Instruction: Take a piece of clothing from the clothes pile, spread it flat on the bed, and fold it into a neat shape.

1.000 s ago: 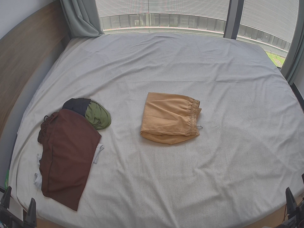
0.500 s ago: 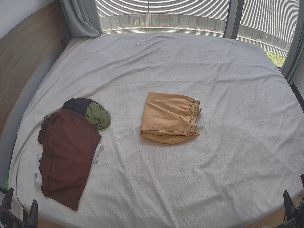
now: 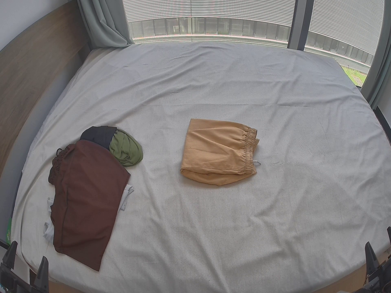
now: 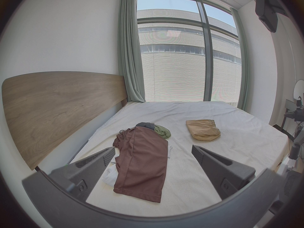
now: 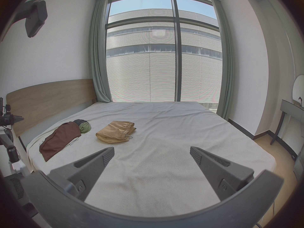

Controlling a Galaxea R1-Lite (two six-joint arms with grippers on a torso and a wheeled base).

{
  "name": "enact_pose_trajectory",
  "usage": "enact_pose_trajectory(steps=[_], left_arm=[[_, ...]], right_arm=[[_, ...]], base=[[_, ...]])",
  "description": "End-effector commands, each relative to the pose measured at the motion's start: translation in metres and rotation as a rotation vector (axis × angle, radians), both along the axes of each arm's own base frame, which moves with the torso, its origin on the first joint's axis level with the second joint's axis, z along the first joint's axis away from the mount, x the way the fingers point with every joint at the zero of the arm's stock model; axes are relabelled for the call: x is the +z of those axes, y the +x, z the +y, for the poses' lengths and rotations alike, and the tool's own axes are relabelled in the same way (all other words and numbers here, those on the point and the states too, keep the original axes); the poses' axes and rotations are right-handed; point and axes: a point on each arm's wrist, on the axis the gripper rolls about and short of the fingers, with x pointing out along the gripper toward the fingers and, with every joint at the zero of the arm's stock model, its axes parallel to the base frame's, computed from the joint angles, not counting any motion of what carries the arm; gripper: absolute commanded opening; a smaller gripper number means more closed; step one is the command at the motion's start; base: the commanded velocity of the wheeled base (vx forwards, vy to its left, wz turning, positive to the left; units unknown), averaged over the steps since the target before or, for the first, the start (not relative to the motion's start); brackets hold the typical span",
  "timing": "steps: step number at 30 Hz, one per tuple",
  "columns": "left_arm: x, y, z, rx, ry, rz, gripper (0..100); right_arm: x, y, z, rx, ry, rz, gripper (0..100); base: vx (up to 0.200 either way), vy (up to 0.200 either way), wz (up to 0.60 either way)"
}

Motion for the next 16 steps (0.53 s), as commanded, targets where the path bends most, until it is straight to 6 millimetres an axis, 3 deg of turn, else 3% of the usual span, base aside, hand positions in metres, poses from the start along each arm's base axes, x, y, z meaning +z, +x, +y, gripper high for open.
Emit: enact_pose_trajectory(steps=[1, 16], left_arm=[[-0.0047, 0.0001, 0.0, 0.0, -0.001, 0.002, 100], [-0.0047, 0.0001, 0.0, 0.0, -0.003, 0.002, 100]], right_arm=[[-0.005, 0.0002, 0.0001, 0.005, -0.006, 0.007, 100], [-0.005, 0.0002, 0.0001, 0.005, -0.003, 0.007, 100]], base=[[0.0, 0.0, 0.0], [0.0, 0.0, 0.0]])
